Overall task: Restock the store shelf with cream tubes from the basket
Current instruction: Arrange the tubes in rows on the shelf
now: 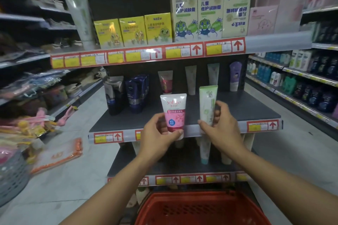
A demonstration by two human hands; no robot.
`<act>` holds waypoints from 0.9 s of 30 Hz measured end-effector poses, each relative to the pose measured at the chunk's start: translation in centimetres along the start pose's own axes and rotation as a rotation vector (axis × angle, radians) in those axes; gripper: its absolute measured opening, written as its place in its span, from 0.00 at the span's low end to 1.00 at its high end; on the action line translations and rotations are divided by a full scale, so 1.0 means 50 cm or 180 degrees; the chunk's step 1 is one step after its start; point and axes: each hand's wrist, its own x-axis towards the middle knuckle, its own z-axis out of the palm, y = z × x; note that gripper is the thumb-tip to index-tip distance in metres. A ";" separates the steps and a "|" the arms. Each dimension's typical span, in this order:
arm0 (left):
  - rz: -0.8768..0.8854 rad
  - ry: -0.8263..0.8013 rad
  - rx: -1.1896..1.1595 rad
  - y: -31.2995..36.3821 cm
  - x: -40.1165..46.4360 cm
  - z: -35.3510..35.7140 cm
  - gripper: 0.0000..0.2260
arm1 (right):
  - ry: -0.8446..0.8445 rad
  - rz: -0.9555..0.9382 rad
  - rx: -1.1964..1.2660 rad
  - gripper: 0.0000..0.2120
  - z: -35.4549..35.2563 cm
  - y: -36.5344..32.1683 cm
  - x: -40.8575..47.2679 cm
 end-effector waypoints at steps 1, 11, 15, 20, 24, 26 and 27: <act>0.0061 0.0015 0.0045 0.007 0.014 -0.004 0.28 | -0.0001 -0.0001 0.0014 0.39 0.005 -0.006 0.016; -0.0003 0.0226 0.0472 0.010 0.154 0.003 0.25 | 0.0040 0.0013 -0.0208 0.34 0.060 -0.002 0.136; -0.0071 0.0157 0.0788 -0.011 0.177 0.011 0.25 | 0.0022 0.0099 -0.0329 0.33 0.075 0.015 0.156; -0.0105 0.0182 0.1054 -0.022 0.181 0.023 0.29 | 0.0007 0.0108 -0.0375 0.33 0.076 0.024 0.159; -0.0164 0.0282 0.1375 -0.023 0.177 0.034 0.31 | -0.0007 0.0056 -0.0809 0.29 0.075 0.036 0.156; -0.0212 0.0324 0.1491 -0.026 0.182 0.036 0.29 | -0.0180 0.0116 -0.1054 0.23 0.074 0.042 0.160; -0.0247 0.0343 0.1512 -0.027 0.188 0.037 0.28 | -0.0250 0.0175 -0.1104 0.21 0.074 0.044 0.166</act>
